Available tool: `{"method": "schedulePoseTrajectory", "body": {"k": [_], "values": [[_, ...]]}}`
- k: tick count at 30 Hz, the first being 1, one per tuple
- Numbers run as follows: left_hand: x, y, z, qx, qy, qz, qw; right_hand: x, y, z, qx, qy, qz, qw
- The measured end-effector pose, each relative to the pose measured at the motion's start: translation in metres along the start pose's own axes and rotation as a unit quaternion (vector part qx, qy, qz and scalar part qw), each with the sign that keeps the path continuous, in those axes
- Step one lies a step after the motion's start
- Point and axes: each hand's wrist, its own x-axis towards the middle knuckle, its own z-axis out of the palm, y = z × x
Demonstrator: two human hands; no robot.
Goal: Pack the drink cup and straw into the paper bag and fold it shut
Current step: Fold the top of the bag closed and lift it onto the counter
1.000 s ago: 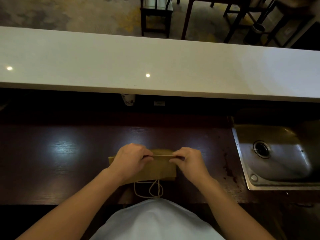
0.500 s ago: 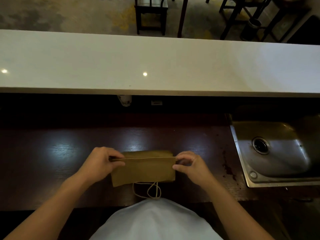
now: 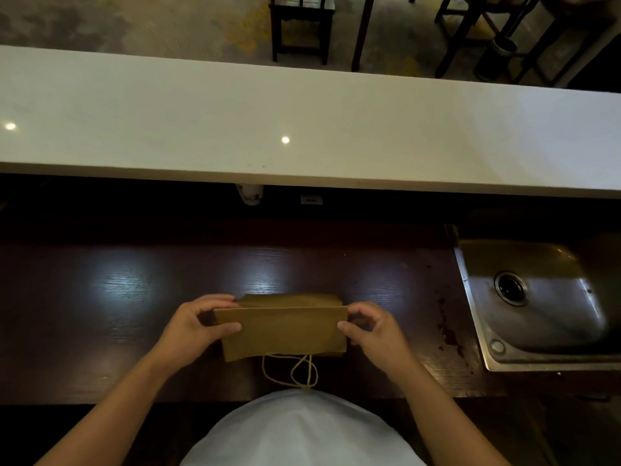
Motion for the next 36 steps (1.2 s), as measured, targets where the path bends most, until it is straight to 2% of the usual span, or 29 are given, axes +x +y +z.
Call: {"method": "schedulePoseTrajectory", "body": {"k": [3, 6, 10, 15, 22, 26, 36], "values": [[-0.003, -0.009, 0.002, -0.013, -0.039, -0.020, 0.999, -0.004, -0.002, -0.001, -0.031, -0.027, -0.017, 0.999], [-0.003, -0.015, 0.011, -0.032, -0.073, -0.032, 0.996, -0.008, -0.001, 0.002, -0.062, -0.076, 0.023, 0.995], [0.005, -0.020, 0.025, -0.098, -0.089, -0.045, 0.990, -0.003, 0.000, 0.009, -0.010, -0.118, 0.043, 0.992], [0.015, -0.031, 0.037, -0.120, -0.104, -0.050, 0.986, 0.011, 0.006, 0.014, 0.045, -0.152, 0.076, 0.984], [0.019, -0.033, 0.045, -0.045, -0.064, -0.049, 0.996, 0.011, 0.017, 0.018, 0.055, -0.127, 0.072, 0.988], [0.019, -0.031, 0.045, -0.108, -0.082, -0.051, 0.989, 0.010, 0.020, 0.022, 0.090, -0.115, 0.061, 0.987], [0.016, -0.029, 0.042, -0.148, -0.088, -0.071, 0.982, 0.012, 0.026, 0.023, 0.106, -0.110, 0.064, 0.986]]}}
